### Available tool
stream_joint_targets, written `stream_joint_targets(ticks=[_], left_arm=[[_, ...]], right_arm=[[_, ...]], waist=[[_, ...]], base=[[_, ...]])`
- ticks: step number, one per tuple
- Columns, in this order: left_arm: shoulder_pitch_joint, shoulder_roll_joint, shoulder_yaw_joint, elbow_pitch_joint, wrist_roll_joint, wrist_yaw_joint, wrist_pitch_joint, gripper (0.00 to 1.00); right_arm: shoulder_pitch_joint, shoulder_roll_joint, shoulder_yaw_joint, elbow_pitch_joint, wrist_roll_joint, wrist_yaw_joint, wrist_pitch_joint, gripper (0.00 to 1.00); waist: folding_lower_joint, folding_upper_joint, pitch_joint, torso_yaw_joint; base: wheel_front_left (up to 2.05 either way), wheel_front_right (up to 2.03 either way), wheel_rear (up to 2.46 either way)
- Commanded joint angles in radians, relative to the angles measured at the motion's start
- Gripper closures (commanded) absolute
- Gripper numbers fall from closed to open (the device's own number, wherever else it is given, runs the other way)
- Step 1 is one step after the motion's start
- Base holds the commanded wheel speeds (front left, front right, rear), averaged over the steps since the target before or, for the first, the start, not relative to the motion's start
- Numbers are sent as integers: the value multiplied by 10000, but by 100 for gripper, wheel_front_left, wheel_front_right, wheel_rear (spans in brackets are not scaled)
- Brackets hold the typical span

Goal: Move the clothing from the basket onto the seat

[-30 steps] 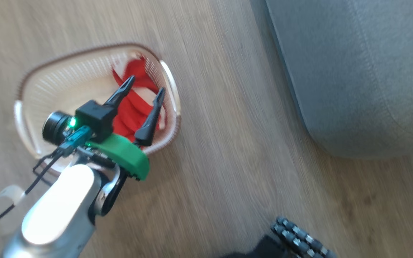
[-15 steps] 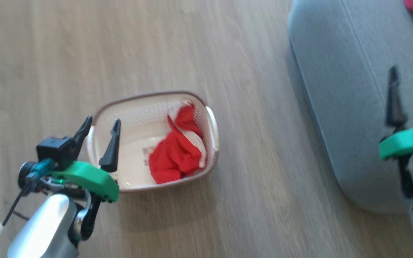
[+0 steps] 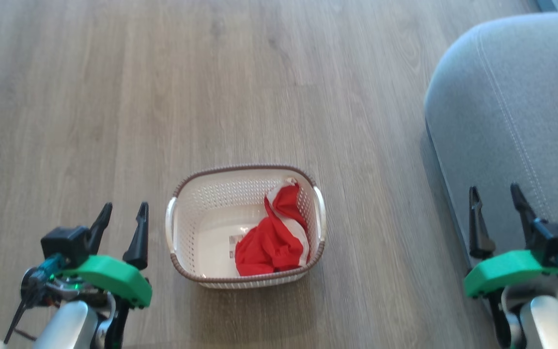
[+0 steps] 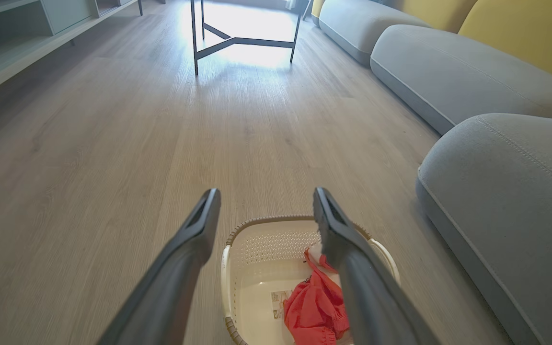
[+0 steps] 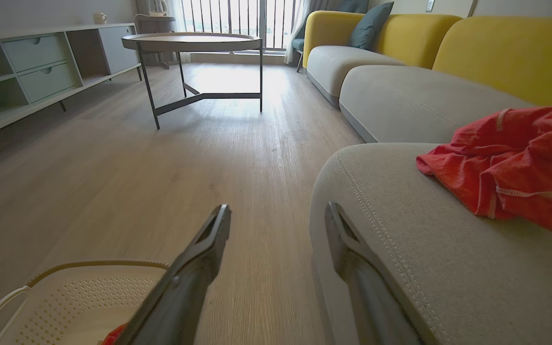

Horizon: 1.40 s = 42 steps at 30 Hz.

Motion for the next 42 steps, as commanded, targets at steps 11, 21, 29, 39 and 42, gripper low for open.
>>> stream_joint_targets(ticks=[11, 21, 29, 39, 42], left_arm=[[80, -349, 1484, 290, 798, -563, -94, 0], [122, -800, 2031, 550, 1335, -956, -95, 0], [202, -1057, 2372, 619, 1631, -1154, -95, 0], [164, -1213, 2643, 680, 1922, -1325, -95, 0], [156, -1236, 2685, 677, 1963, -1352, -95, 0]], right_arm=[[350, 432, -50, -74, -271, 69, -51, 0], [426, 531, -76, 48, -329, 69, -52, 0], [404, 540, -42, 94, -268, 69, -52, 0], [350, 529, -49, 104, -261, 69, -53, 0], [333, 533, -57, 91, -266, 69, -53, 0]], waist=[[2, -1, -431, 323], [2, -1, -591, 521], [2, -1, -633, 516], [2, -1, -581, 456], [2, -1, -549, 440]], base=[[0, 0, 0], [0, 0, 0], [0, 0, 0], [0, 0, 0], [0, 0, 0]])
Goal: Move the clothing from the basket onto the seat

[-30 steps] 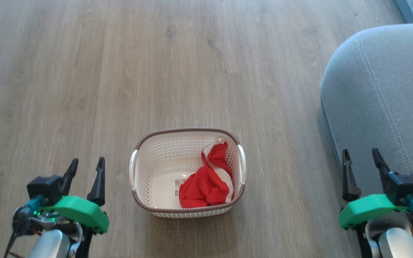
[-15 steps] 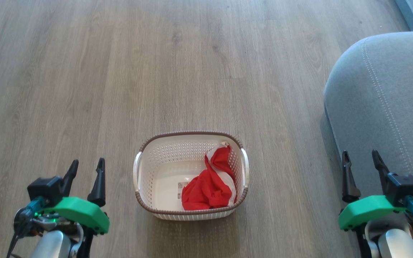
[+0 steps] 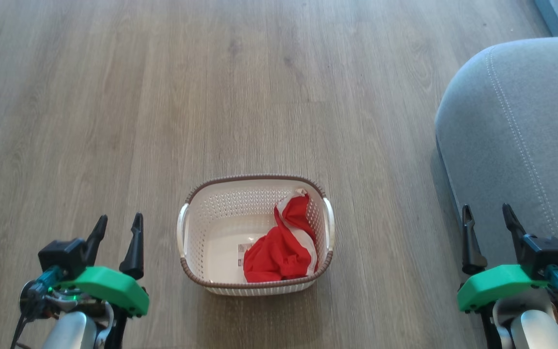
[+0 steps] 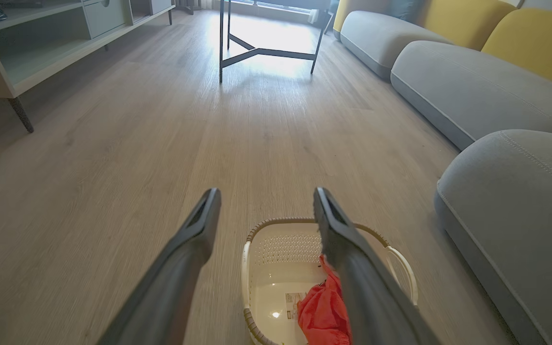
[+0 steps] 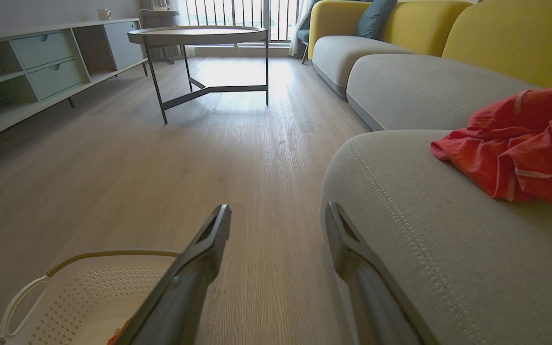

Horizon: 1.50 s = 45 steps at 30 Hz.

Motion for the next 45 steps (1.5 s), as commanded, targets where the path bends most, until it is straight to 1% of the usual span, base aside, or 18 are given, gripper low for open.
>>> stream_joint_targets(ticks=[1, 3, 10, 26, 29, 32, 37, 41, 42, 45], left_arm=[[-318, 104, 453, -268, 122, -63, -95, 0], [-344, 82, 492, -295, 159, -87, -95, 0], [-778, 23, 536, -458, 292, -160, -95, 0], [-2863, 63, 173, -1011, 535, -235, -58, 0], [-3415, -18, -59, -1075, 623, -240, 83, 0], [-4044, -196, -533, -1058, 745, -258, 293, 0], [-5163, -385, -1325, -645, 997, -280, 790, 0], [-5856, -396, -1701, 123, 1287, -235, 1446, 0], [-5856, -396, -1701, 123, 1287, -235, 1446, 0], [-6273, -386, -1856, 855, 1453, -118, 1961, 0]], right_arm=[[-160, -34, 175, -310, -8, 69, -51, 0], [-197, -23, 172, -344, -7, 69, -51, 0], [-669, -3, 37, -669, 35, 69, -51, 0], [-2620, 243, -212, -1472, 53, 69, -51, 0], [-3009, 299, -271, -1651, 87, 69, -51, 0], [-3319, 357, -282, -1826, 138, 69, -51, 0], [-3707, 423, -90, -2007, 247, 69, -51, 0], [-3874, 453, 30, -2120, 326, 69, -51, 0], [-3874, 453, 30, -2120, 326, 69, -51, 0], [-3928, 469, 108, -2178, 376, 69, -51, 0]], waist=[[0, 0, 34, -9], [0, 0, 111, -30], [0, 0, 1139, -188], [0, 0, 4789, -809], [0, 0, 5416, -955], [0, 0, 6007, -1107], [0, 0, 6872, -1412], [0, 0, 7341, -1745], [0, 0, 7341, -1745], [0, 0, 7609, -2023]], base=[[0, 0, 0], [0, 0, 0], [0, 0, 0], [0, 0, 0], [0, 0, 0], [0, 0, 0], [0, 0, 0], [0, 0, 0], [0, 0, 0], [0, 0, 0]])
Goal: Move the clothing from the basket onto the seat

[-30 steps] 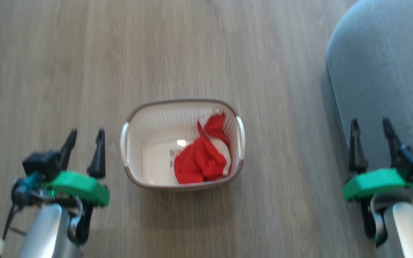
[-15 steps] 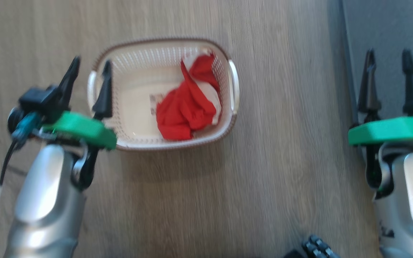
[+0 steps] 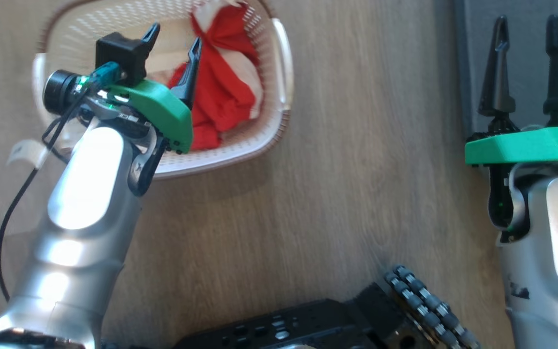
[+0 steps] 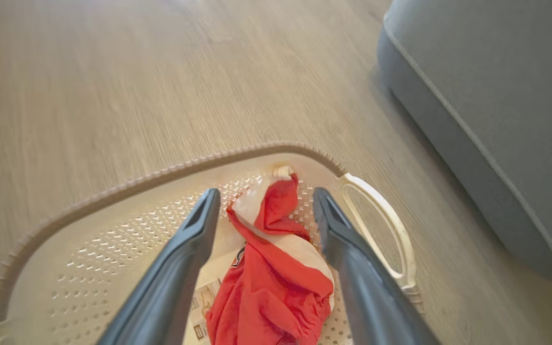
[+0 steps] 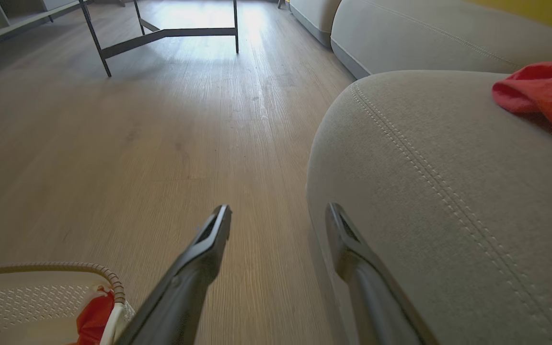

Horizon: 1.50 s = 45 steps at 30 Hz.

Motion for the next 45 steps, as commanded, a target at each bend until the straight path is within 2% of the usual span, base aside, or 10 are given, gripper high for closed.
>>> stream_joint_targets(ticks=[1, 11, 24, 28, 45], left_arm=[[-129, 179, 194, -74, 49, 75, 88, 0], [-945, 112, 213, 2377, -113, 302, 922, 0], [-1990, 422, 300, 4633, -207, 534, 868, 0], [-2169, 566, 314, 5151, -249, 569, 825, 0], [-2832, 574, 118, 6328, -381, 450, 434, 0]], right_arm=[[173, 74, 184, -377, 96, 69, -49, 0], [451, 87, 229, -575, 335, 69, -49, 0], [610, 88, 190, -1022, 530, 69, -49, 0], [587, 88, 255, -1154, 579, 69, -49, 0], [677, 89, 282, -1349, 781, 69, -49, 0]], waist=[[-2, 0, 346, -381], [-2, 0, 795, -1090], [-2, 0, 1446, -1499], [-2, 0, 1553, -1577], [-2, 0, 1918, -1739]], base=[[0, 0, 0], [0, 0, 0], [0, 0, 0], [0, 0, 0], [0, 0, 0]])
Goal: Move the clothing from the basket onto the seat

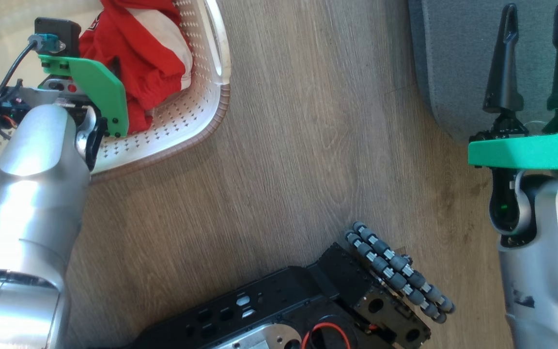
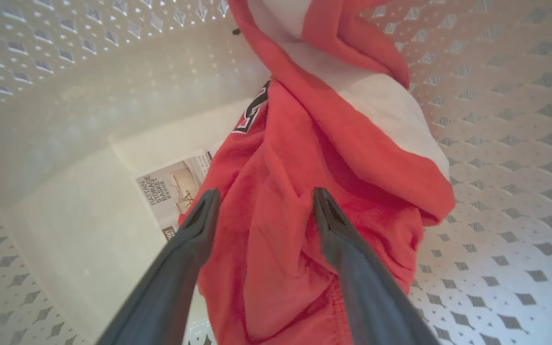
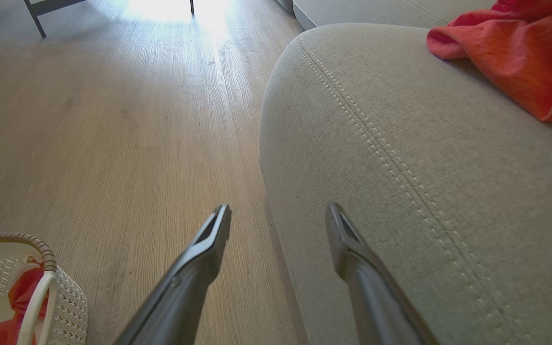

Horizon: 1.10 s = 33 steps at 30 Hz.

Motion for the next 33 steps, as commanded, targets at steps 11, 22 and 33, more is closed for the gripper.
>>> stream_joint_targets(ticks=[11, 22, 33], left_arm=[[-207, 61, -176, 390, -114, -210, -470, 10], [-387, -59, -390, 616, -143, -216, -782, 64], [-358, -233, -587, 722, -272, -394, -1266, 100]], right_arm=[[445, -15, 99, -324, 160, 69, -47, 0], [415, -14, 88, -345, 219, 69, -47, 0], [386, -14, -96, -191, 146, 69, -47, 0]], waist=[[0, 0, 153, -11], [0, 0, 250, -27], [0, 0, -169, 178]], base=[[0, 0, 0], [0, 0, 0], [0, 0, 0]])
